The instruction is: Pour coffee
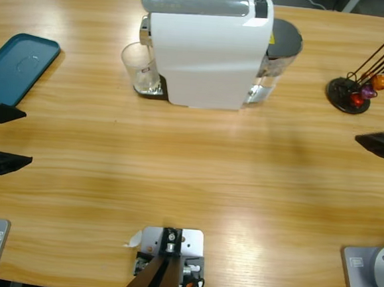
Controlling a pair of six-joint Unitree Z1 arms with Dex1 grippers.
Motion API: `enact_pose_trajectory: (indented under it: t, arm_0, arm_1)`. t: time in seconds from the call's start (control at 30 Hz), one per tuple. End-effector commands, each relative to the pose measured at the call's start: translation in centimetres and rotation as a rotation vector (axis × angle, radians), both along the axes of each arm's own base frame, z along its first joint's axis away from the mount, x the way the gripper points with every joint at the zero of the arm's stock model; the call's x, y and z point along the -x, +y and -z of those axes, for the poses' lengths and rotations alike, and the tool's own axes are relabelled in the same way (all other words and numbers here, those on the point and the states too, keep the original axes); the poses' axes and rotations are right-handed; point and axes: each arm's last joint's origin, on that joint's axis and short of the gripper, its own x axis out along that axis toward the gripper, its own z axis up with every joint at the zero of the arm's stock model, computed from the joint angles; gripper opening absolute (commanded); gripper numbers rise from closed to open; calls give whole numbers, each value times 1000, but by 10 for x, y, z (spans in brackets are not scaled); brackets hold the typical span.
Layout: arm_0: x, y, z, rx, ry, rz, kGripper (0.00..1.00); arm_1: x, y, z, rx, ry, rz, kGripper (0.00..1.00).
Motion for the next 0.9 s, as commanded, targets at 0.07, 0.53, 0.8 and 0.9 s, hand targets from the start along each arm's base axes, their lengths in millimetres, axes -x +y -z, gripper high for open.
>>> enact_pose_trajectory:
  t: [0.07, 0.53, 0.8, 0.9]
  arm_0:
    - [11, 9, -4, -22, -40, -75, 988]
    - [35, 30, -17, -64, 52, -276, 1000]
    - [32, 33, -24, -102, -127, -294, 1000]
    - [11, 22, -33, -99, -154, -283, 1000]
  arm_1:
    - [3, -4, 5, 77, 45, 10, 1000]
    - [3, -12, 0, 111, -60, 104, 1000]
    - [-3, -6, 1, 129, -39, 84, 1000]
    - [-2, -7, 1, 126, -41, 82, 1000]
